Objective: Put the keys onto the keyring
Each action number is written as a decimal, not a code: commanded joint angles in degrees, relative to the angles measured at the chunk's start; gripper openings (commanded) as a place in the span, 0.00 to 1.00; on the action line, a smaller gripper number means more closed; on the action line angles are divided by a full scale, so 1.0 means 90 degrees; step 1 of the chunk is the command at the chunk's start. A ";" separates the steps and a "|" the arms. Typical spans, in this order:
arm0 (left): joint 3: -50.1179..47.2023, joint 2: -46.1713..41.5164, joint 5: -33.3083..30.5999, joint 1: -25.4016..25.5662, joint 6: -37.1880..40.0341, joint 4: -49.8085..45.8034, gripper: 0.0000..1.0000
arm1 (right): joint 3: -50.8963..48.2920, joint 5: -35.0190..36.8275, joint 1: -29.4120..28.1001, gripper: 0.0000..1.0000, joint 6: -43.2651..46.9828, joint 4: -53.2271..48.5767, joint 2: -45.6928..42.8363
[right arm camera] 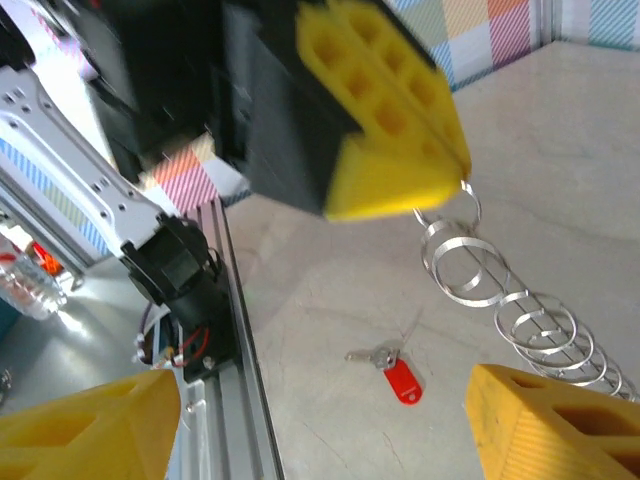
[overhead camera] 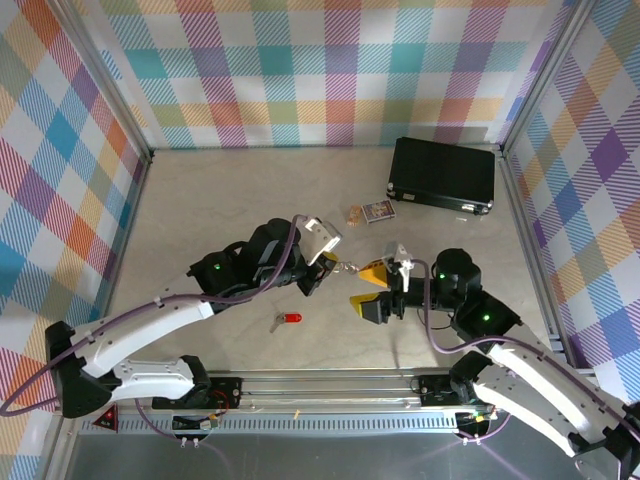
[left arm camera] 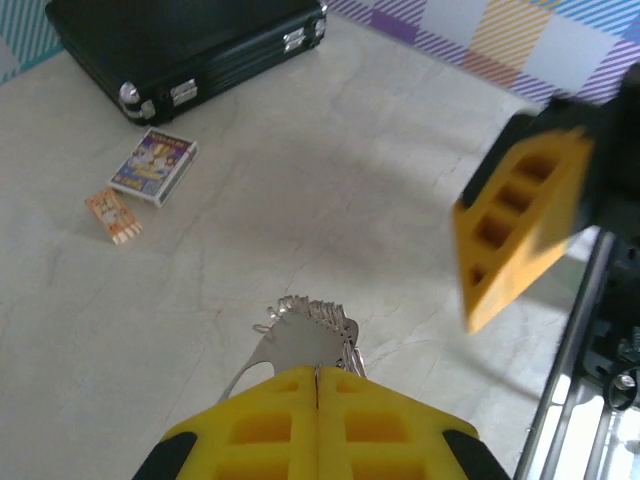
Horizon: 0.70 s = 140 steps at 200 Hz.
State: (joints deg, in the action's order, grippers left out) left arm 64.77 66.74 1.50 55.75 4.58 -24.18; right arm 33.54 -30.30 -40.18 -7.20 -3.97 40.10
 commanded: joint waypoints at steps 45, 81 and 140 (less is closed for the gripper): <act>0.0400 -0.0524 0.0604 0.0058 0.0531 -0.0398 0.00 | 0.0197 0.1161 -0.0543 0.66 0.1140 0.0338 0.0226; 0.0468 -0.0627 0.0879 0.0056 0.0631 -0.0491 0.00 | 0.0267 0.1351 -0.0735 0.60 0.1363 0.0495 0.0535; 0.0458 -0.0741 0.1217 0.0056 0.0727 -0.0575 0.00 | 0.0214 0.1453 -0.0978 0.47 0.1646 0.0949 0.0629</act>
State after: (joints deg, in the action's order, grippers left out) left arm 66.61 61.45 9.72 55.75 9.93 -29.61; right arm 33.87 -17.30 -48.16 5.21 0.78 45.56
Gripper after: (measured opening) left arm 0.063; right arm 0.478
